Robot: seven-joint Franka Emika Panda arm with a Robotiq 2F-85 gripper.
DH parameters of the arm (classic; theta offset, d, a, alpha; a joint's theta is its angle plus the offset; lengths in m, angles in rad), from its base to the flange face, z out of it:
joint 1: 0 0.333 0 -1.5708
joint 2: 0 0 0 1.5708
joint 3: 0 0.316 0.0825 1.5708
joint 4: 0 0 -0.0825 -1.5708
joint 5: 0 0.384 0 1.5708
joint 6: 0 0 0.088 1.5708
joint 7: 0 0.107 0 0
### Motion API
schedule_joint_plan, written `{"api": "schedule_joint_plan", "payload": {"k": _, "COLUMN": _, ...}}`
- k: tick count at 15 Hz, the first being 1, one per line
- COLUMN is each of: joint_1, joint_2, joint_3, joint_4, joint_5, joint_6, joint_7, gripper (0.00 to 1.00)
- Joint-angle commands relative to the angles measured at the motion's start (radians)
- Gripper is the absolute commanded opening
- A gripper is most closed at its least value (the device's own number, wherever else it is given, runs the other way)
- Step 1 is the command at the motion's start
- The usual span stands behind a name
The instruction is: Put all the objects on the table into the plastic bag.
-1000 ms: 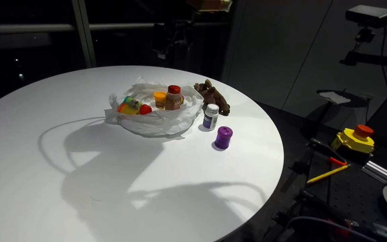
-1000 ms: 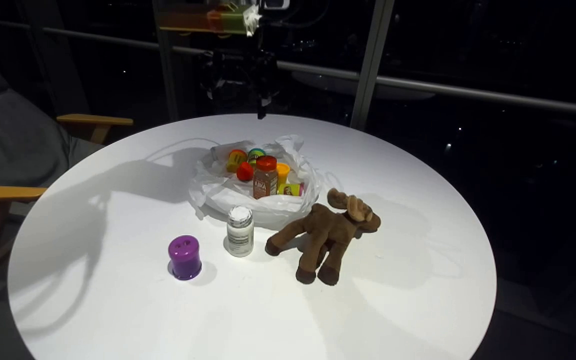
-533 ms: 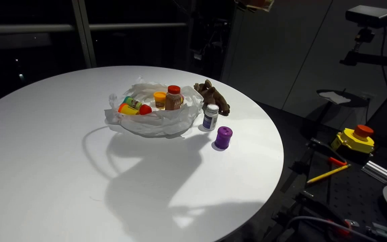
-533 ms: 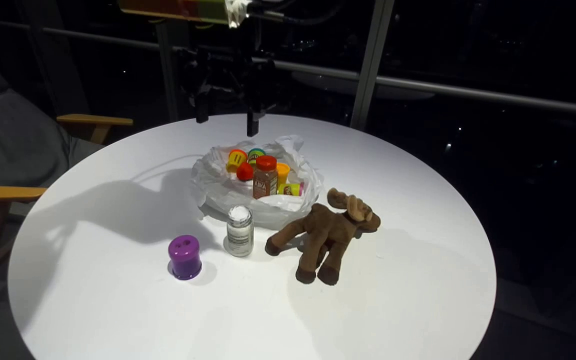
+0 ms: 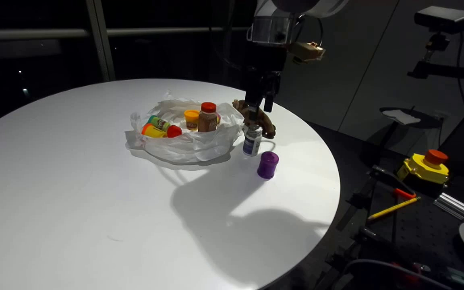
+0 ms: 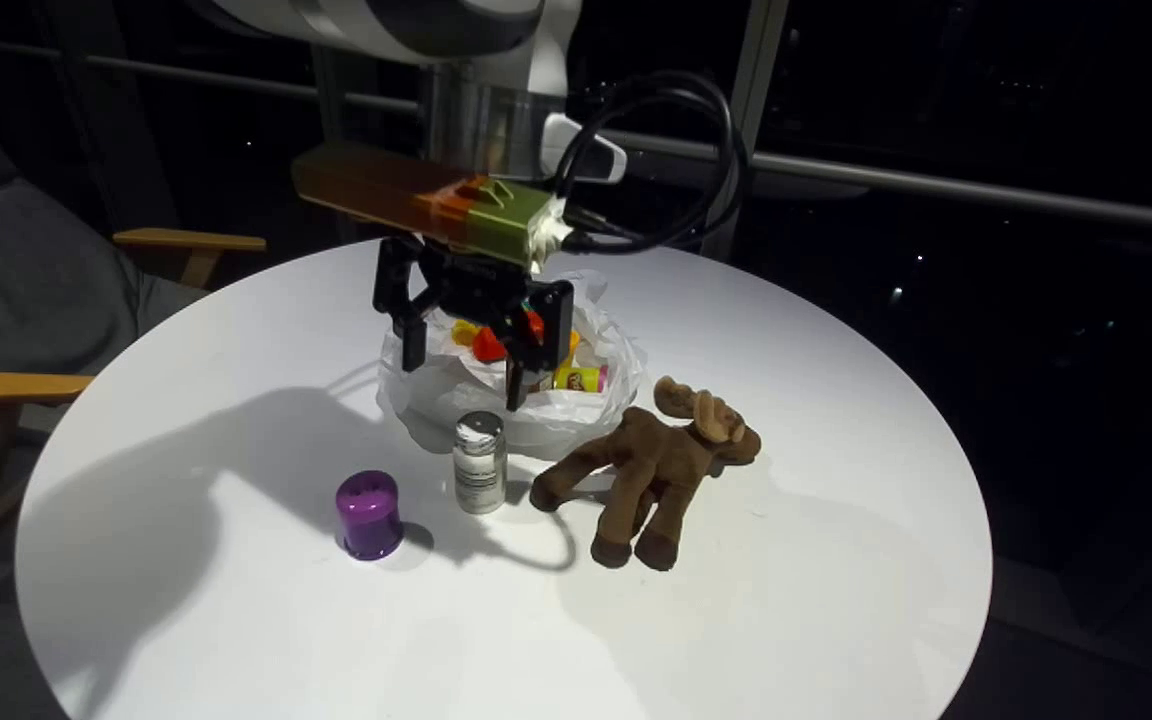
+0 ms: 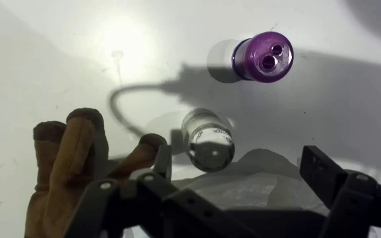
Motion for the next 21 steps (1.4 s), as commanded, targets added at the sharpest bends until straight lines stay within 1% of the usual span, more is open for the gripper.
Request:
{"api": "schedule_joint_plan", "payload": {"k": 1, "joint_1": -0.017, "joint_2": 0.061, "joint_3": 0.018, "joint_4": 0.019, "joint_5": 0.013, "joint_6": 0.034, "joint_7": -0.039, "gripper": 1.00}}
{"api": "schedule_joint_plan", "payload": {"k": 5, "joint_1": -0.011, "joint_2": 0.109, "joint_3": 0.016, "joint_4": 0.024, "joint_5": -0.012, "joint_6": 0.077, "joint_7": -0.026, "gripper": 1.00}}
{"api": "schedule_joint_plan", "payload": {"k": 9, "joint_1": -0.005, "joint_2": 0.125, "joint_3": 0.008, "joint_4": 0.024, "joint_5": -0.037, "joint_6": 0.146, "joint_7": -0.009, "gripper": 1.00}}
{"api": "schedule_joint_plan", "payload": {"k": 10, "joint_1": -0.006, "joint_2": 0.124, "joint_3": 0.005, "joint_4": 0.026, "joint_5": -0.042, "joint_6": 0.162, "joint_7": -0.007, "gripper": 0.84}}
{"api": "schedule_joint_plan", "payload": {"k": 11, "joint_1": -0.007, "joint_2": 0.124, "joint_3": 0.004, "joint_4": 0.028, "joint_5": -0.043, "joint_6": 0.169, "joint_7": -0.005, "gripper": 0.72}}
{"api": "schedule_joint_plan", "payload": {"k": 13, "joint_1": -0.009, "joint_2": 0.125, "joint_3": -0.001, "joint_4": 0.036, "joint_5": -0.045, "joint_6": 0.170, "joint_7": 0.001, "gripper": 0.58}}
{"api": "schedule_joint_plan", "payload": {"k": 14, "joint_1": -0.008, "joint_2": 0.122, "joint_3": -0.004, "joint_4": 0.036, "joint_5": -0.046, "joint_6": 0.163, "joint_7": 0.006, "gripper": 0.49}}
{"api": "schedule_joint_plan", "payload": {"k": 15, "joint_1": -0.006, "joint_2": 0.120, "joint_3": -0.008, "joint_4": 0.037, "joint_5": -0.051, "joint_6": 0.165, "joint_7": 0.012, "gripper": 0.42}}
{"api": "schedule_joint_plan", "payload": {"k": 16, "joint_1": -0.003, "joint_2": 0.117, "joint_3": -0.013, "joint_4": 0.036, "joint_5": -0.058, "joint_6": 0.162, "joint_7": 0.022, "gripper": 0.33}}
{"api": "schedule_joint_plan", "payload": {"k": 18, "joint_1": 0.002, "joint_2": 0.106, "joint_3": -0.023, "joint_4": 0.032, "joint_5": -0.059, "joint_6": 0.157, "joint_7": 0.057, "gripper": 0.19}}
{"api": "schedule_joint_plan", "payload": {"k": 21, "joint_1": 0.027, "joint_2": 0.056, "joint_3": -0.022, "joint_4": 0.031, "joint_5": -0.068, "joint_6": 0.114, "joint_7": 0.127, "gripper": 0.20}}
